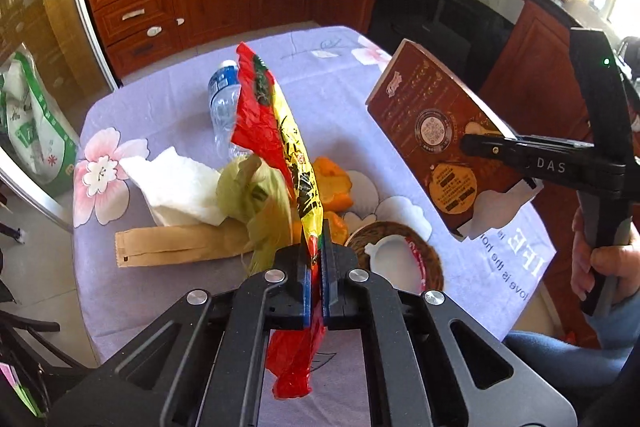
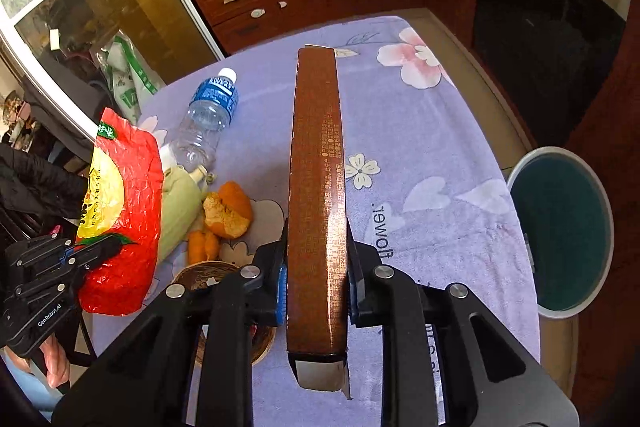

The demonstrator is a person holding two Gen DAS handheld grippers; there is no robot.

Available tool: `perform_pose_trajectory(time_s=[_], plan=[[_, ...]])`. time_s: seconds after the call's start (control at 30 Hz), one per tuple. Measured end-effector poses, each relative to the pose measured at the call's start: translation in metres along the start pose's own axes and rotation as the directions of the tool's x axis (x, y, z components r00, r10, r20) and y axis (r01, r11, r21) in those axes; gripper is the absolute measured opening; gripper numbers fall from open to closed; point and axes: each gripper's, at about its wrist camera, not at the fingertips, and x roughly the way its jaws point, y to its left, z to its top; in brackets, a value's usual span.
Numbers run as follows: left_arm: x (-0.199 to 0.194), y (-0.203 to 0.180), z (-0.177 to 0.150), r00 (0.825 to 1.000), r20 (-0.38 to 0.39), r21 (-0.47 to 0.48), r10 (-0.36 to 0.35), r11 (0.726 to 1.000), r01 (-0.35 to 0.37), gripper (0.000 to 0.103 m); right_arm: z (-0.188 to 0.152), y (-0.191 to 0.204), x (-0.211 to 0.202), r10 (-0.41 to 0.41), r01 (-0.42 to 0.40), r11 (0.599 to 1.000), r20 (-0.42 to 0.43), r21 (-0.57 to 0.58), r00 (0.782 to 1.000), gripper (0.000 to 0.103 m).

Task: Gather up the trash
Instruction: 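Carry the red bag and Pocky box in both tools over the bin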

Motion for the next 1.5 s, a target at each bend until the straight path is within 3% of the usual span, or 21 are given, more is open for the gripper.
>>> perform_pose_trajectory(time_s=[0.2, 0.33, 0.63, 0.8, 1.03, 1.27, 1.5], plan=[[-0.032, -0.029, 0.018, 0.997, 0.072, 0.063, -0.024, 0.998, 0.02, 0.003, 0.004, -0.019, -0.031, 0.023, -0.025, 0.999, 0.072, 0.031, 0.997, 0.02], [-0.031, -0.065, 0.031, 0.995, 0.074, 0.133, -0.065, 0.99, 0.055, 0.004, -0.001, -0.042, -0.053, 0.01, -0.018, 0.998, 0.115, 0.068, 0.993, 0.02], [0.009, -0.178, 0.067, 0.979, -0.001, 0.292, -0.203, 0.937, 0.195, 0.004, -0.025, -0.132, -0.112, -0.141, 0.108, 0.974, 0.165, 0.197, 0.976, 0.02], [0.049, -0.245, 0.08, 0.965, -0.088, 0.342, -0.248, 0.902, 0.263, 0.004, -0.045, -0.19, -0.124, -0.223, 0.18, 0.941, 0.124, 0.285, 0.967, 0.02], [0.104, -0.313, 0.087, 0.945, -0.201, 0.385, -0.257, 0.867, 0.317, 0.004, -0.064, -0.244, -0.109, -0.239, 0.209, 0.905, 0.036, 0.371, 0.97, 0.02], [0.136, -0.346, 0.095, 0.931, -0.255, 0.378, -0.261, 0.859, 0.345, 0.004, -0.067, -0.273, -0.094, -0.234, 0.227, 0.893, -0.032, 0.389, 0.972, 0.02], [0.164, -0.354, 0.1, 0.93, -0.273, 0.353, -0.244, 0.874, 0.333, 0.005, -0.052, -0.281, -0.08, -0.225, 0.24, 0.893, -0.084, 0.381, 0.971, 0.021]])
